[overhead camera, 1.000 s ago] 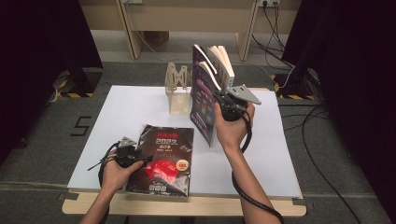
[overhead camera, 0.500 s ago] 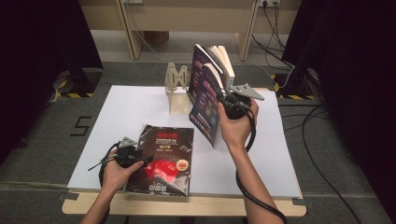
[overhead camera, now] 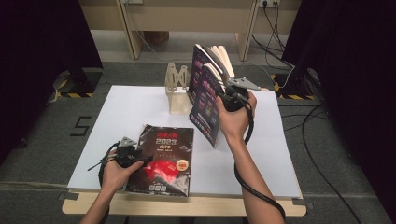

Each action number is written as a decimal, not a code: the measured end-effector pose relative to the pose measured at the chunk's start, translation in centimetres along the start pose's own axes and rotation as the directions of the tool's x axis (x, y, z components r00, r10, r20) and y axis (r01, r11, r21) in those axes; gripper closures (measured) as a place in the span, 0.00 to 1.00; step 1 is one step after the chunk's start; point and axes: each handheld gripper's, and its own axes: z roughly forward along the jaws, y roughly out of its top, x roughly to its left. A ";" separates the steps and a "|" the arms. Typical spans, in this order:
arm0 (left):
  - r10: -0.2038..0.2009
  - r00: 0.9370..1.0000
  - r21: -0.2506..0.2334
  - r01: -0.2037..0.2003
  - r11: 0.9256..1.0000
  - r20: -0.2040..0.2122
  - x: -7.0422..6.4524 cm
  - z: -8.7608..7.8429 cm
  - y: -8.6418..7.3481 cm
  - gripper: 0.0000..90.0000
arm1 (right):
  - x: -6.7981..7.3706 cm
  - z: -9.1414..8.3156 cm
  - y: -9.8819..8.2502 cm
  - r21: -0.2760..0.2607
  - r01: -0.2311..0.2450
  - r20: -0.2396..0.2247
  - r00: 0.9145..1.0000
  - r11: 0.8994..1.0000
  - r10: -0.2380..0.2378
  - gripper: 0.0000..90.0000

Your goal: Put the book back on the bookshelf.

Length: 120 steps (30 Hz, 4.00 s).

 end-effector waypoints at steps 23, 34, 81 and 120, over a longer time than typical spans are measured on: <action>0.001 1.000 0.002 -0.001 1.000 -0.002 0.1 0.1 0.0 0.43 | 0.8 -0.2 0.5 0.020 0.020 -0.037 0.999 1.000 -0.019 0.92; 0.006 1.000 -0.016 -0.006 1.000 0.001 0.0 0.0 0.0 0.43 | 1.2 -0.4 0.4 -0.027 -0.007 -0.062 0.998 1.000 0.005 0.92; -0.026 1.000 -0.101 0.025 0.995 -0.016 1.3 -1.1 -0.2 0.43 | 2.7 2.8 2.5 -0.114 0.000 -0.046 0.999 0.993 -0.005 0.93; -0.001 1.000 -0.105 0.001 0.994 0.000 0.7 -1.0 -0.3 0.43 | 3.1 4.0 2.8 -0.140 -0.016 -0.005 1.000 0.990 0.015 0.92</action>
